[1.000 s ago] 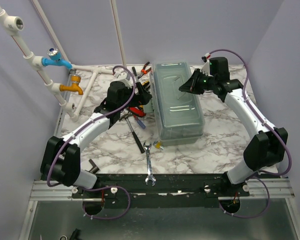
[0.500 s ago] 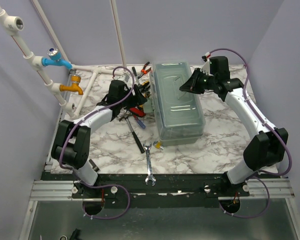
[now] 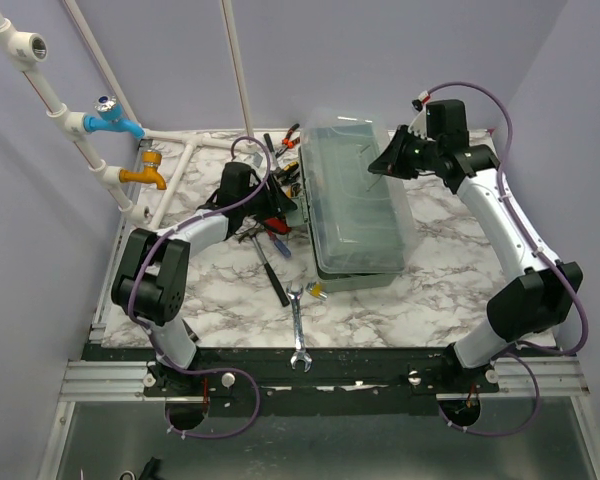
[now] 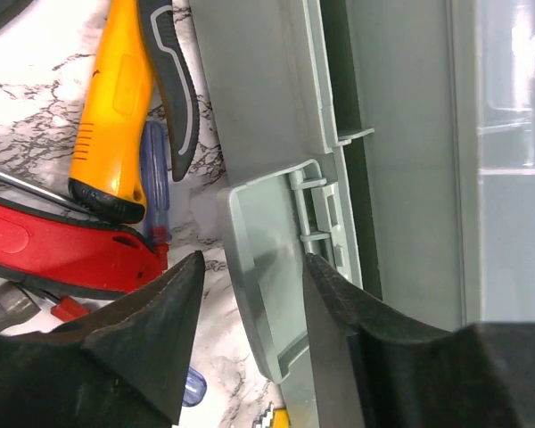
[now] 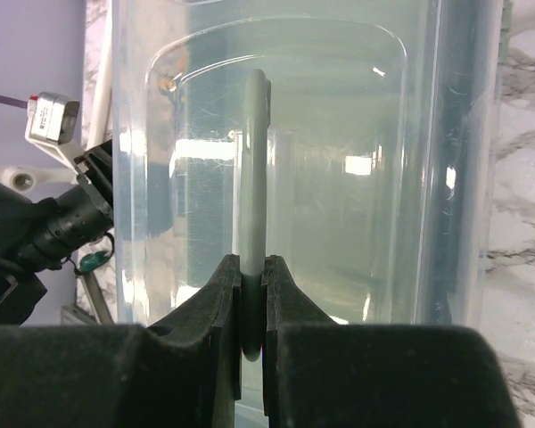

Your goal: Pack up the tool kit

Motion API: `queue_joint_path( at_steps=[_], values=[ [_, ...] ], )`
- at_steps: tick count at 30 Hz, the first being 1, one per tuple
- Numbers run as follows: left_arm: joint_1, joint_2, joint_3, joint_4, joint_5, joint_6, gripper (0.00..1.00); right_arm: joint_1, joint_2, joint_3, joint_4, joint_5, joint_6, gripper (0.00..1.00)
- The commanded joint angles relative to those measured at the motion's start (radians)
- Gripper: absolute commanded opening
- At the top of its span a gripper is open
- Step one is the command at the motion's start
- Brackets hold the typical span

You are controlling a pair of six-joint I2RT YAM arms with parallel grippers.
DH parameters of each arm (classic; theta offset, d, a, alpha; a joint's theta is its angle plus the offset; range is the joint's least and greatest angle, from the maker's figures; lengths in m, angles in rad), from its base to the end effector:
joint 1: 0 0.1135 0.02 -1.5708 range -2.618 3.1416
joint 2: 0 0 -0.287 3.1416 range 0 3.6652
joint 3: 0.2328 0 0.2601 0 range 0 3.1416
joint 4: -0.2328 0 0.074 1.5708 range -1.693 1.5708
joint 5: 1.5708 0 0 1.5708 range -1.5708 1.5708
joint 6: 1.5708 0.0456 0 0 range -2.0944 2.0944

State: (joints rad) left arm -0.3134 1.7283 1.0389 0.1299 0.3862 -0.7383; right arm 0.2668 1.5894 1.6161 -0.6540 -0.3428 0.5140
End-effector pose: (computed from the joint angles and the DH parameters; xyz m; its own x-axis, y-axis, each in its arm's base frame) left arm 0.3724 -0.1387 0.2206 -0.7700 -0.4058 -0.4923 0.0960 0.6891 -0.7183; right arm 0.3542 0.1127 0.3985 -0.7442 0.2767 -0.6080 -0.1664 0.8047 0.5699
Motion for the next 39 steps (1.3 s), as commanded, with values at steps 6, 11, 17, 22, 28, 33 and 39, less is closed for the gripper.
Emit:
queue_joint_path(
  at_steps=[6,11,17,22,28,33,39],
  values=[
    [0.010,0.018,0.020,0.049,0.058,-0.023,0.36,-0.018,-0.074,0.116,-0.016,0.184,-0.058,0.01],
    [0.013,0.009,0.014,0.057,0.054,-0.019,0.19,-0.034,-0.086,0.101,-0.041,0.308,-0.093,0.01],
    [0.013,-0.014,0.004,0.050,0.031,-0.002,0.15,-0.048,-0.096,0.092,-0.094,0.565,-0.127,0.01],
    [0.013,-0.022,0.002,0.050,0.030,0.003,0.15,-0.067,-0.097,0.083,-0.104,0.652,-0.147,0.01],
    [0.013,-0.027,0.000,0.051,0.027,0.009,0.14,-0.083,-0.055,0.065,-0.127,0.766,-0.173,0.01],
    [0.014,-0.033,-0.002,0.047,0.016,0.016,0.14,-0.166,-0.038,-0.008,-0.113,0.770,-0.140,0.01],
    [0.018,-0.036,0.002,0.040,0.011,0.019,0.14,-0.248,-0.060,-0.180,-0.009,0.709,-0.128,0.01]
  ],
)
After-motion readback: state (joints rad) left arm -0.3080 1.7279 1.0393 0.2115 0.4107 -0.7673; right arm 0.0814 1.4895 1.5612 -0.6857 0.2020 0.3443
